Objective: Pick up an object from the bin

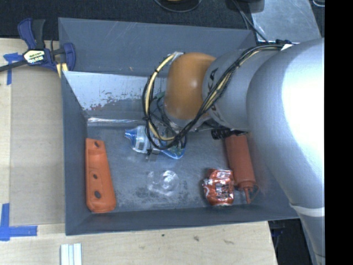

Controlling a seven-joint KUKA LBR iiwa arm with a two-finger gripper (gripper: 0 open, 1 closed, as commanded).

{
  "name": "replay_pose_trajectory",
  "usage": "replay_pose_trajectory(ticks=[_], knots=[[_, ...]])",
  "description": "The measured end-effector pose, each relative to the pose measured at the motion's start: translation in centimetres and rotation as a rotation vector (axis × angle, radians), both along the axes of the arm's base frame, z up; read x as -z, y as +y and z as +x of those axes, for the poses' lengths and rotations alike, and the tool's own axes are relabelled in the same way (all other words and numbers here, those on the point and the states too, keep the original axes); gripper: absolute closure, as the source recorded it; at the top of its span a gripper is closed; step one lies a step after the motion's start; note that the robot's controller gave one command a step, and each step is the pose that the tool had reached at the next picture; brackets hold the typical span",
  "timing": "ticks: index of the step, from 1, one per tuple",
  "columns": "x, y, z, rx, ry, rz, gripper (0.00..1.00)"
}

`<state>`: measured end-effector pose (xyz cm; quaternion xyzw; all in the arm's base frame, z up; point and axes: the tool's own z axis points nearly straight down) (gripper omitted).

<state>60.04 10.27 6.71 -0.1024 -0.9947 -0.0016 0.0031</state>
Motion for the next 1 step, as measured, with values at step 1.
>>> replay_pose_trajectory(ticks=[1], knots=[[-14.68,1.25,-1.95,-0.037,-0.005,0.0,1.0]])
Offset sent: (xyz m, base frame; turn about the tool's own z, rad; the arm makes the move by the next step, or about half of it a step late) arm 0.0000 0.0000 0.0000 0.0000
